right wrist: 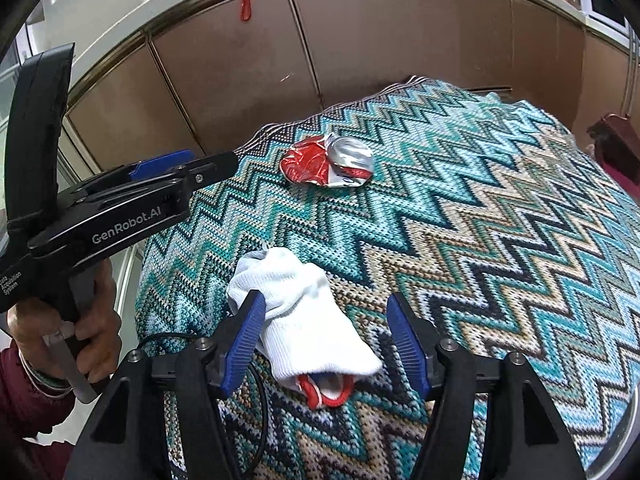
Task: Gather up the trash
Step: 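Grasp the white sock with the right tool, then grasp the crushed red can with the left tool while the right tool holds the sock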
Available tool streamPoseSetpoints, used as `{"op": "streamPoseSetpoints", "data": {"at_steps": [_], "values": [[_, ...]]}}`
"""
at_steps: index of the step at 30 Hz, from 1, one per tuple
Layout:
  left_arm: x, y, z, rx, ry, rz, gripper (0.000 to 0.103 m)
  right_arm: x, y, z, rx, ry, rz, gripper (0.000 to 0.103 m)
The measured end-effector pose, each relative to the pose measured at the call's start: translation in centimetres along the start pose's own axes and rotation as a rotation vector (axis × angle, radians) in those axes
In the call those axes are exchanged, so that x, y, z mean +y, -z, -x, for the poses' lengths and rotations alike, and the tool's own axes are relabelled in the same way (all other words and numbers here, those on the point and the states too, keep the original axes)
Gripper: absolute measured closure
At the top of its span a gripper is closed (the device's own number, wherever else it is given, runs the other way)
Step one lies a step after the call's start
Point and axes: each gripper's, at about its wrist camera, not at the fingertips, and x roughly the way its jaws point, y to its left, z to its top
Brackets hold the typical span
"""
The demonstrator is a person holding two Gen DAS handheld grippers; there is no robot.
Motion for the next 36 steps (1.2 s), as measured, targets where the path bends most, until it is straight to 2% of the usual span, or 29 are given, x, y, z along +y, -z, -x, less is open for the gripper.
{"op": "streamPoseSetpoints", "data": {"at_steps": [11,15,18,19,21,27,34,36], "values": [[1.1,-0.2,-2.9,0.040,-0.017,0.007,0.049,0.7,-0.9,-2.1,0.025,-0.051,0.032,0.034],[2.2,-1.0,-4.8,0.082,0.029,0.045,0.049,1.3,-1.0,-2.8,0.040,-0.089,0.042,0.034],[3.1,-2.0,-6.8,0.133,0.096,0.079,0.049,1.9,-1.0,-3.3,0.051,-0.118,0.059,0.035],[3.4,-2.4,-7.8,0.159,0.125,0.091,0.049,2.1,-0.9,-3.6,0.057,-0.136,0.065,0.037],[3.5,-2.9,-9.2,0.199,0.180,0.104,0.049,2.4,-0.7,-3.8,0.060,-0.176,0.066,0.051],[3.4,-4.3,-13.3,0.287,0.283,0.188,0.049,2.2,-0.2,-3.2,0.038,-0.200,0.064,0.061],[4.9,-5.2,-16.8,0.361,0.360,0.370,0.049,1.1,0.8,-1.4,0.004,-0.216,0.034,0.063],[4.5,-5.3,-17.2,0.377,0.391,0.385,0.049,0.8,1.1,-1.0,-0.003,-0.213,0.028,0.063]]}}
